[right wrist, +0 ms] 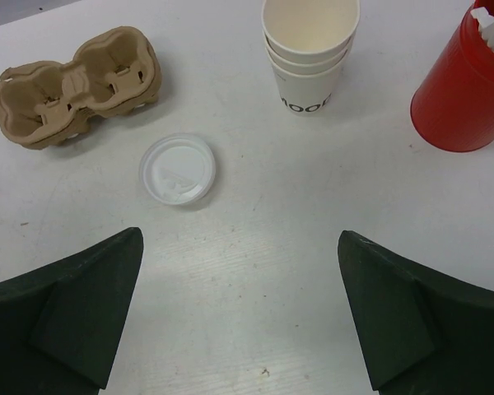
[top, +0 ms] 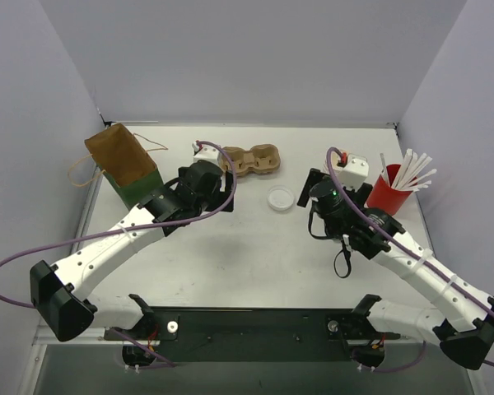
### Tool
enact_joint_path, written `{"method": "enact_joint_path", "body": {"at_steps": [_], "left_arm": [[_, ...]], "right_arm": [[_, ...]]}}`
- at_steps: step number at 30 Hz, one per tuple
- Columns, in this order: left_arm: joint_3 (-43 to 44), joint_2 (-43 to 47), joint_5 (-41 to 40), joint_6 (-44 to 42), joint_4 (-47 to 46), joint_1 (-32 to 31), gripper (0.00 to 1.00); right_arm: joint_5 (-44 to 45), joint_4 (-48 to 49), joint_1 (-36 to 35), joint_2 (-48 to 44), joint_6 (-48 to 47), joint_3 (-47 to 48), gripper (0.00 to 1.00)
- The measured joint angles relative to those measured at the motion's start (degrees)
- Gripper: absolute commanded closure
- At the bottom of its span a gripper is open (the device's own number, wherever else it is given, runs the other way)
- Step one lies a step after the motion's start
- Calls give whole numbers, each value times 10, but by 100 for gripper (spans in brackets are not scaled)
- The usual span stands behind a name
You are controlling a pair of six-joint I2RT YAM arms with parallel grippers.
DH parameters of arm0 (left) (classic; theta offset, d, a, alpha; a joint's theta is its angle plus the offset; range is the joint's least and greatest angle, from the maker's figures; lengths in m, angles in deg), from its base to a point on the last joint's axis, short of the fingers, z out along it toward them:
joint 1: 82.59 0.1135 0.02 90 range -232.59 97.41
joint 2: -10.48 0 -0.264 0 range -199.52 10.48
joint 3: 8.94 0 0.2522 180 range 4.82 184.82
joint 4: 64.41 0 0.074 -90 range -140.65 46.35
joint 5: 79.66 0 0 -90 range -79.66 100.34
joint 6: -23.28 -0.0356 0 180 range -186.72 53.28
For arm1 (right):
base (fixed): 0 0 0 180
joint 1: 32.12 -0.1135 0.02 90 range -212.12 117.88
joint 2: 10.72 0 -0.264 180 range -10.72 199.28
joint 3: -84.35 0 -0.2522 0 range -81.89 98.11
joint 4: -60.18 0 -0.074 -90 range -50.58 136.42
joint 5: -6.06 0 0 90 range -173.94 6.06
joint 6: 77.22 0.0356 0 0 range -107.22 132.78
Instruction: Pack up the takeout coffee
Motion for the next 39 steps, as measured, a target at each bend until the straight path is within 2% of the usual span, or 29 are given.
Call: {"method": "enact_joint_path", "body": {"at_steps": [2,5,6,8,9,13,17,23,39], "left_arm": [[0,2,3,-3,1,1,5],[0,9,16,-9,1,5,5],[-1,12,22,-11,0,7,5],[-3,19,38,-14,-3,12,5],[-3,22,45,-15,-3,15,5],[-2,26,64,-19,-2,19,5],[3,26,75,-24,11,23,5],[9,31,83,-26,26,30,5],[9,54,91,-26,38,35,5]], "right_arm": [[-5,-2,7,15,-10,17,5],[-32,-5,35,59,-40,59,18],[-48,-6,54,80,-50,77,27],[-94,-6,101,128,-72,120,35],[-115,-5,125,155,-80,143,44],[-169,-10,202,250,-114,226,62],[-206,-14,247,341,-143,300,66],[-244,-24,277,425,-169,338,68],[-249,-34,304,496,-201,388,73]]}}
